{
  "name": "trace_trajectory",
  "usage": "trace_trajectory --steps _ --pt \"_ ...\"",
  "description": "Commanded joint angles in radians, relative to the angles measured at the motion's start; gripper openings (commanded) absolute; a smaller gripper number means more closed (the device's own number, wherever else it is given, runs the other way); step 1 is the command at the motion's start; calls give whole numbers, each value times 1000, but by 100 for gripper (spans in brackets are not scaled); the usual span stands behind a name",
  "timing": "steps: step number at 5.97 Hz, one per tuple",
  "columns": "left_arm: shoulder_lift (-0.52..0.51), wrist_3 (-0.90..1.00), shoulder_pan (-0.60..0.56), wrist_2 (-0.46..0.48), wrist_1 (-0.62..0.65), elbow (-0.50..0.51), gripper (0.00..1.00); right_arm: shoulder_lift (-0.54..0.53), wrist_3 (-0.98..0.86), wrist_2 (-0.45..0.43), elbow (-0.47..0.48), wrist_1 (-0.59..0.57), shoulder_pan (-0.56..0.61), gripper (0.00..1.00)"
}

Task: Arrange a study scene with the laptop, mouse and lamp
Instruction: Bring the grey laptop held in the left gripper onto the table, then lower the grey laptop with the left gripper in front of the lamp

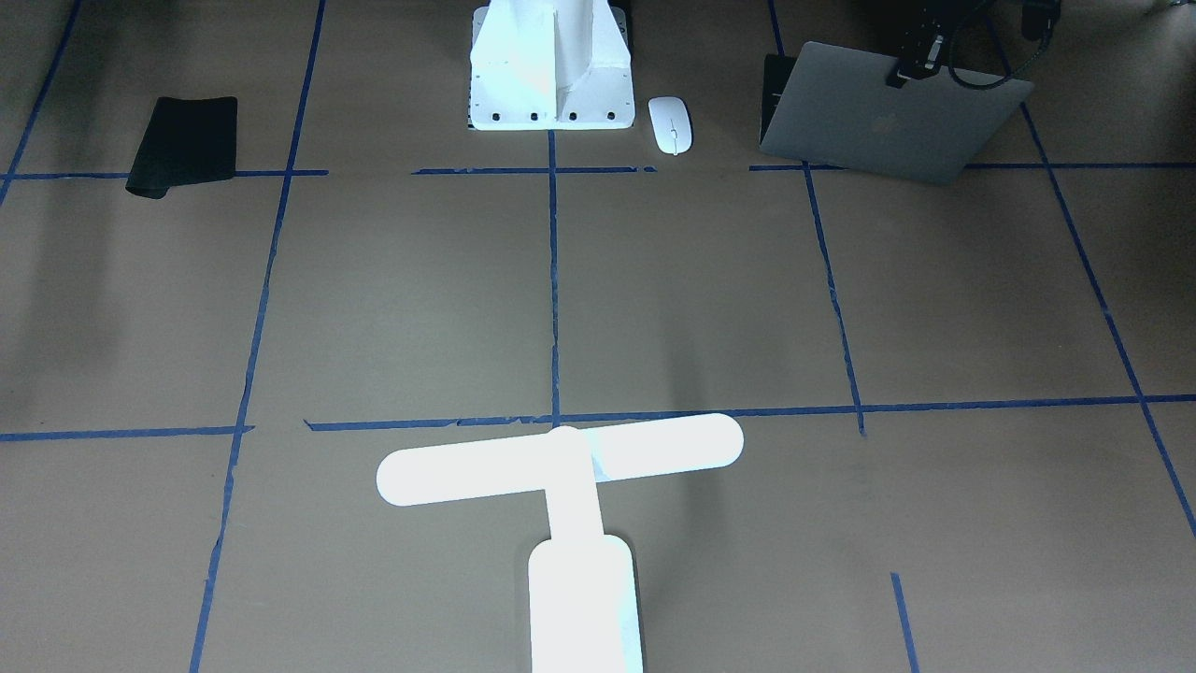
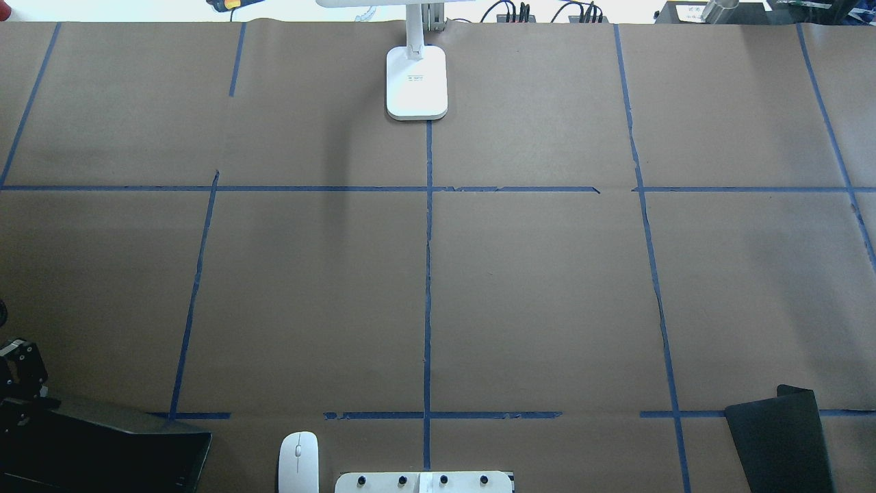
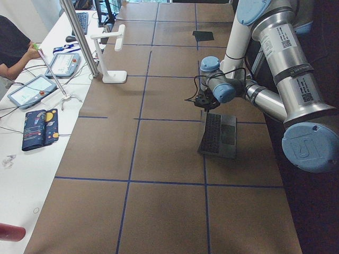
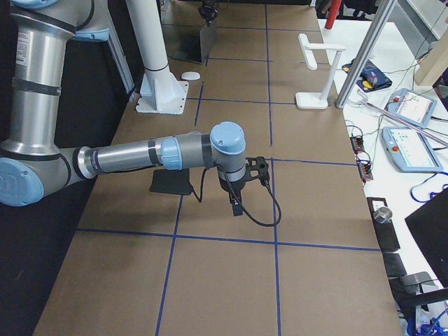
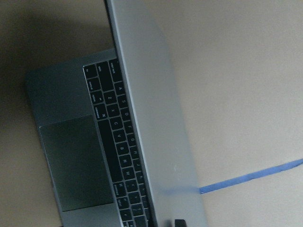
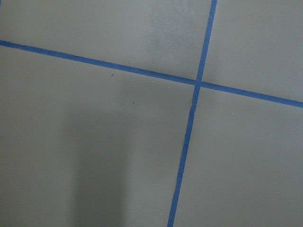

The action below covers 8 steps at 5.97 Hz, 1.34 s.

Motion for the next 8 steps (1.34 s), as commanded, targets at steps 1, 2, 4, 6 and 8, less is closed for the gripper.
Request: trace_trajectory --steps 1,2,4,6,8 --pt "-59 11 -162 1 2 8 0 -1 8 3 -5 0 -17 100" --pt "-114 43 -205 3 5 40 0 -1 11 1 -7 -2 -27 100" --pt "-479 71 -215 81 230 144 0 5 12 4 -30 0 -38 100" --pt "-883 67 -210 118 461 309 0 11 13 6 -51 0 -40 100" --pt "-1007 -28 -163 123 464 380 0 12 14 7 -61 -2 -40 100"
